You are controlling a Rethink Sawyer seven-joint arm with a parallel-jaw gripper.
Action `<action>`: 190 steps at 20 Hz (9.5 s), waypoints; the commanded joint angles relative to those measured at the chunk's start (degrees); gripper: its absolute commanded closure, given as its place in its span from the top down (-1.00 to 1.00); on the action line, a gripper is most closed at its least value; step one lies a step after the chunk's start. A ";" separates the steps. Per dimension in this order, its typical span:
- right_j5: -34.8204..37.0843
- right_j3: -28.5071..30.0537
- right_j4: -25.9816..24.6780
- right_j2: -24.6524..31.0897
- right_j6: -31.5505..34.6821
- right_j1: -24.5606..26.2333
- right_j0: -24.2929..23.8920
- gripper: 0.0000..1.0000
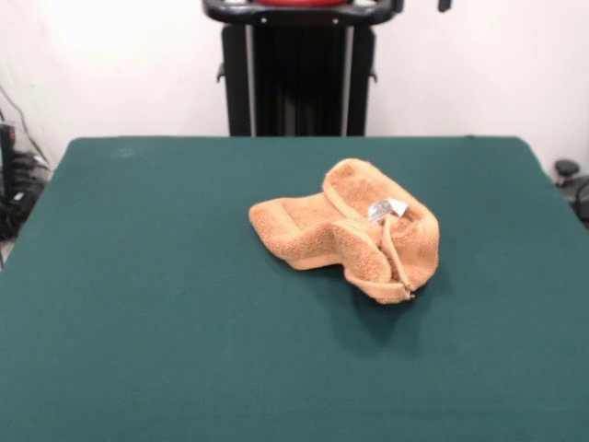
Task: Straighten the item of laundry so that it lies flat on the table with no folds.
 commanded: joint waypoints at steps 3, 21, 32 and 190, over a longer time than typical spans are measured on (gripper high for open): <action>-2.20 0.11 -2.76 0.94 6.51 4.24 -1.80 1.00; -6.59 0.57 -5.52 2.83 4.61 6.53 -6.27 1.00; -6.58 0.91 -5.92 3.31 4.95 6.43 -6.56 1.00; -8.67 -30.92 -10.19 10.15 5.16 35.18 -11.35 1.00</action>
